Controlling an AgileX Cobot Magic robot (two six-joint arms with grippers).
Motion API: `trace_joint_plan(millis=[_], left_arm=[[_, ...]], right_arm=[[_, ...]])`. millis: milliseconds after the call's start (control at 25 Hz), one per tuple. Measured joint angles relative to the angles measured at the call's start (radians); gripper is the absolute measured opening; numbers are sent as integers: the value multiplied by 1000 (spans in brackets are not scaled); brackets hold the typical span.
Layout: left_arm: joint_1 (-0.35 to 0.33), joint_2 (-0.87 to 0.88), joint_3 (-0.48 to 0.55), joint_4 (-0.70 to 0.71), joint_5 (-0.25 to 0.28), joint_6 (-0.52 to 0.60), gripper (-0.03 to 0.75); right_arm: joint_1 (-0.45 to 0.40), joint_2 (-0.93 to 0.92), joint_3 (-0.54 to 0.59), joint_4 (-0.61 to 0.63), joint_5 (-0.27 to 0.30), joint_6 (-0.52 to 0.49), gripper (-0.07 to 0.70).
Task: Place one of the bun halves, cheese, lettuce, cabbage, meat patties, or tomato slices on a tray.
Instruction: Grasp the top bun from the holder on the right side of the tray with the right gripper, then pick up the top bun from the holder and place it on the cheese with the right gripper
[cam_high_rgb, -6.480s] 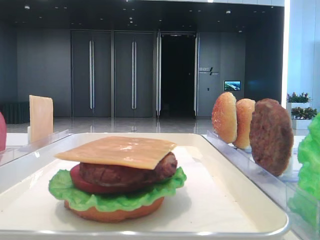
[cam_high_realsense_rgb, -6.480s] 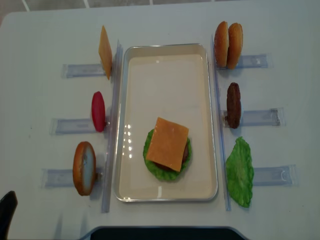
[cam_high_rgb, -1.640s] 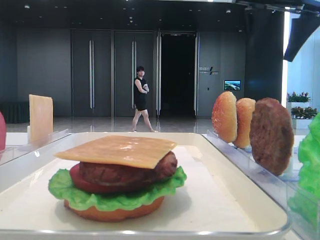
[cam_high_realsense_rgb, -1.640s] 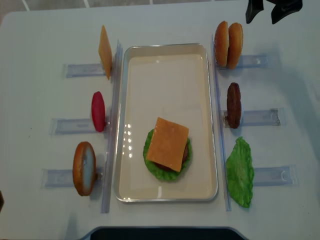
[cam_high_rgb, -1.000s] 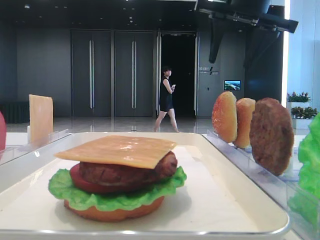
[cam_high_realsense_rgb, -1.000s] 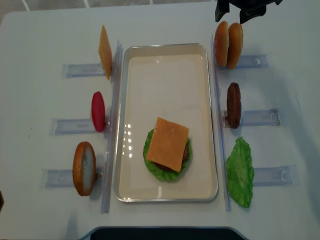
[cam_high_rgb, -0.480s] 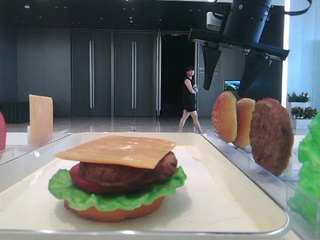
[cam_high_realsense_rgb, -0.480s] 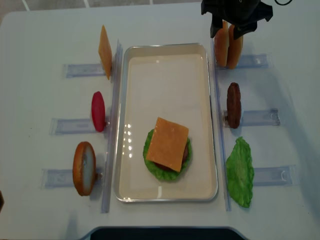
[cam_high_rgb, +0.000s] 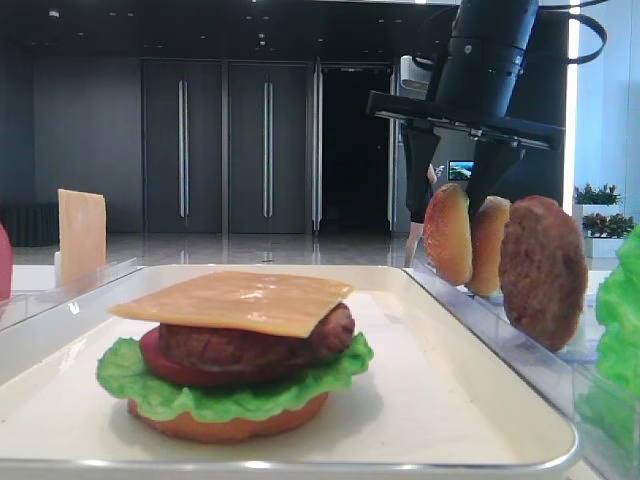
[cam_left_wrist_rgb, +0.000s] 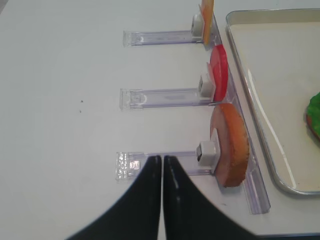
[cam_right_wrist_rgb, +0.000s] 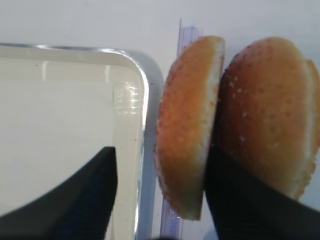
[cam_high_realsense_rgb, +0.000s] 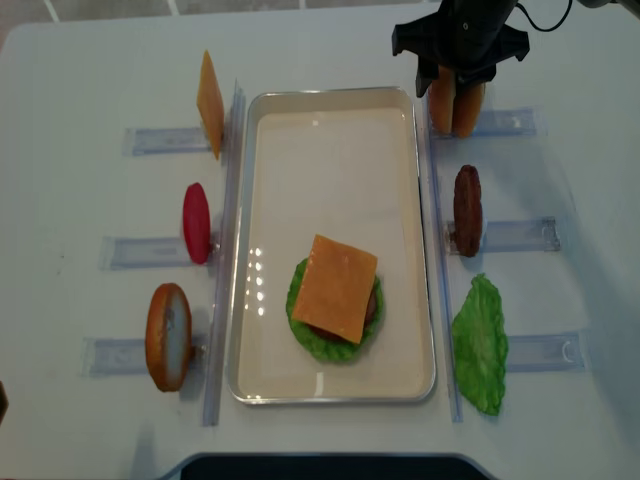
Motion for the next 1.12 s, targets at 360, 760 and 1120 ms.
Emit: trace_joint_plan(millis=[360,760,1120], left_arm=[[0,0,0,0,0,0,-1],[0,0,0,0,0,0,-1],[0,0,0,0,0,0,-1]], right_arm=[[1,0,-1,-17,-8,-1,208],[16,-52,-1,-3,24,-8,207],[77,-240,25,24,94,-33,206]])
